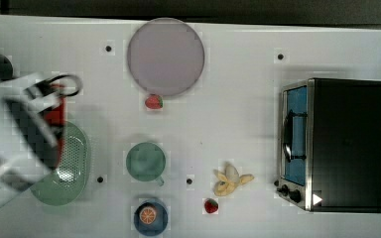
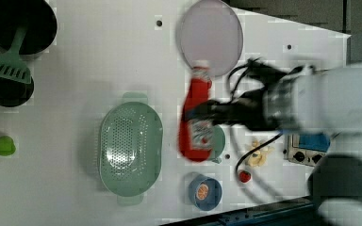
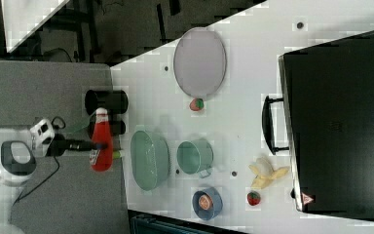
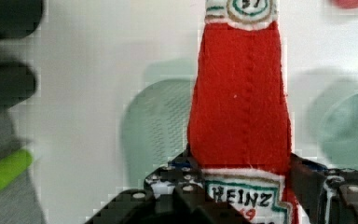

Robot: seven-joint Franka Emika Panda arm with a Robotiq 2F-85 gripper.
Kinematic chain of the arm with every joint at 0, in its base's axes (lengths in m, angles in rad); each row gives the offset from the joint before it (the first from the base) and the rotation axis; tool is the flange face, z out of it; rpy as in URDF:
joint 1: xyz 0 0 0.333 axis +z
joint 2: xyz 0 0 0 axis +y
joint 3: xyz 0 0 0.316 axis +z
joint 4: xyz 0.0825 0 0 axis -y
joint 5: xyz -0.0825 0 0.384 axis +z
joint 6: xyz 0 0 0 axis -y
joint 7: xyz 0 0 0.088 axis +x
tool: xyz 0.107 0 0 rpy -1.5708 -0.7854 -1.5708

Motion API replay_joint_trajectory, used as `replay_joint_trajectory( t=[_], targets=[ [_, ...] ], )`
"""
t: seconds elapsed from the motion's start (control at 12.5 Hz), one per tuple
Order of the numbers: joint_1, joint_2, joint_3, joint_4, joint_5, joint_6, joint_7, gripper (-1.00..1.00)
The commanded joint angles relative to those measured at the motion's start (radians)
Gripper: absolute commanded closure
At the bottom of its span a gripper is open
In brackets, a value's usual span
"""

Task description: Pick ketchup from strainer and place it on the table

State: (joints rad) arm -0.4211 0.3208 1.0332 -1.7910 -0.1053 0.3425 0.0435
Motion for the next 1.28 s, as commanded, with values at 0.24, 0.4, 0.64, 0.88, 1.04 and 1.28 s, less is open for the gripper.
replay_joint_trajectory(
  t=[0.24, 0.4, 0.64, 0.88, 1.04, 1.28],
  targets=[
    [-0.196, -0.044, -0.054, 0.027, -0.055, -0.133, -0.179, -0.13],
    [-0.247, -0.053, -0.069, 0.027, -0.112, -0.151, -0.279, -0.13],
    [-0.310, -0.054, -0.099, 0.012, -0.125, -0.149, -0.437, -0.13],
    [-0.360, -0.053, -0.135, -0.070, -0.125, -0.095, -0.494, -0.13],
    [-0.383, -0.052, -0.166, -0.165, -0.125, 0.020, -0.514, -0.13],
    [-0.396, -0.048, -0.223, -0.319, -0.125, 0.200, -0.513, -0.13]
  ],
)
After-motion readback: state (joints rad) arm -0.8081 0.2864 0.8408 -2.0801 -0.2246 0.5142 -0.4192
